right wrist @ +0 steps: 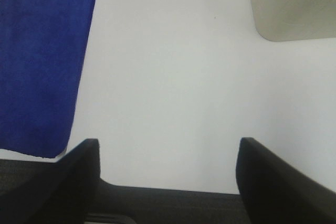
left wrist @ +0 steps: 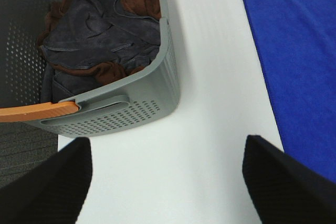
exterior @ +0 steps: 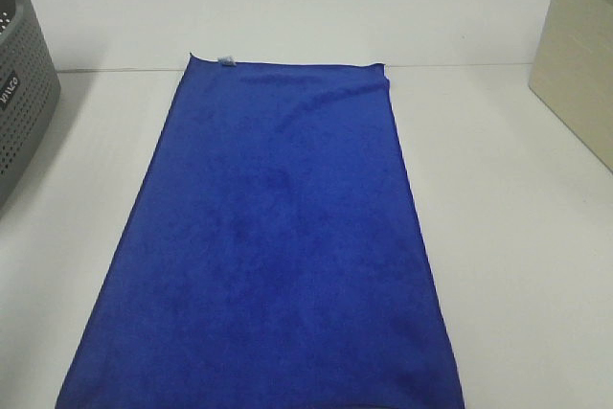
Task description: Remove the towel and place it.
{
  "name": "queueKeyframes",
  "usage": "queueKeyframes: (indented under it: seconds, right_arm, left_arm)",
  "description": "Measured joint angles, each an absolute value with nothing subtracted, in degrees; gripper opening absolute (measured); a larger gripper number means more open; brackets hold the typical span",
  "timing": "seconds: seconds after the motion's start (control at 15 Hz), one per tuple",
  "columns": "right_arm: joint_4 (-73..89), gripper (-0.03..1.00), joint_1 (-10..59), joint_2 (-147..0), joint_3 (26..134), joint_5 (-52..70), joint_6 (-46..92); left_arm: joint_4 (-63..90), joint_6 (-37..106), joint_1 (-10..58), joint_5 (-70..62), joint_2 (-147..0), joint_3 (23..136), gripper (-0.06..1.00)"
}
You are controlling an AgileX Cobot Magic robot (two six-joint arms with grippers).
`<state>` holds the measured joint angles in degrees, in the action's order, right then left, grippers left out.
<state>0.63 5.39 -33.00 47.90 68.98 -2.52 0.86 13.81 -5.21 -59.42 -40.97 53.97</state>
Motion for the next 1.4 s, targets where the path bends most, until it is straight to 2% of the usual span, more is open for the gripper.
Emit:
queueKeyframes:
  seconds: [0.07, 0.4, 0.67, 0.87, 1.4]
  right_arm:
    - [0.63, 0.71, 5.39, -26.59, 45.09, 68.93, -2.46]
    - [0.52, 0.71, 5.39, -14.90, 37.47, 68.75, -0.40]
    - [0.74, 0.71, 5.39, -5.33, 28.76, 68.81, 0.97]
    - [1.20, 0.71, 5.39, -0.63, 28.30, 68.12, 2.06]
    - [5.73, 0.71, 5.39, 0.23, 26.07, 64.06, 3.90]
  left_arm:
    - [-0.97, 12.15, -4.70, -59.19, -36.84, 50.82, 0.75]
    - [-7.28, 3.84, -4.64, -58.73, -22.86, 41.20, 0.75]
    - [-7.33, 1.60, -4.64, -67.09, -10.60, 36.33, 0.75]
    - [-5.27, -0.46, -4.64, -69.10, -1.09, 33.35, 0.75]
    - [0.69, 3.90, -4.64, -62.28, 0.34, 29.79, 0.75]
